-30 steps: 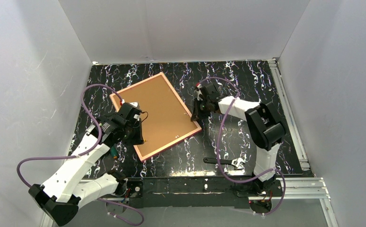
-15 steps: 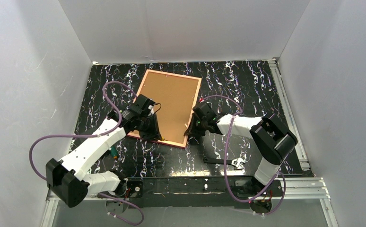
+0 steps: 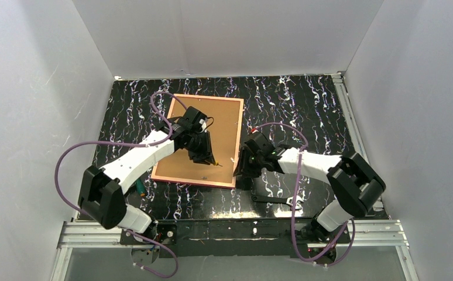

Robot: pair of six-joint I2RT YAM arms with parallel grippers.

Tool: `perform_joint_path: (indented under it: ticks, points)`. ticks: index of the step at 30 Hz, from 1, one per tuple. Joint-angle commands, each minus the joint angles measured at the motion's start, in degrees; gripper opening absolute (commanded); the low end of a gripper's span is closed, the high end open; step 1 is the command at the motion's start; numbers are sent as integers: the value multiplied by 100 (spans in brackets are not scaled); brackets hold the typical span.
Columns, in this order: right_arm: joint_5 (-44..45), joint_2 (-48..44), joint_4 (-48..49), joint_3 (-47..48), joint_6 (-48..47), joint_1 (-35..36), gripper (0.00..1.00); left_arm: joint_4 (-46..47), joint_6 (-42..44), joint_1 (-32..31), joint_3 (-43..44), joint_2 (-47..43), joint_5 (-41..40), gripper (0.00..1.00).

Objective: Take the photo out of the frame

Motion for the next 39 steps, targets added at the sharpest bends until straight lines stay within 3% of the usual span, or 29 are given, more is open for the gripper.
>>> perform_joint_path:
  ticks: [1, 11, 23, 30, 39]
  points:
    - [-242, -259, -58, -22, -197, -279, 54, 26, 29, -85, 213, 256, 214, 0]
    - [-707, -161, 22, -68, -299, -802, 54, 123, -76, -190, 636, 799, -8, 0]
    - [-1056, 119, 217, 19, -399, -786, 49, -154, -98, -193, 1022, 1371, -267, 0]
    - [-1426, 297, 753, 0, -435, -566, 50, -99, -1, -192, 1098, 1472, -229, 0]
    - [-1460, 823, 725, 358, -379, -323, 47, -27, -80, -187, 1191, 1602, -40, 0]
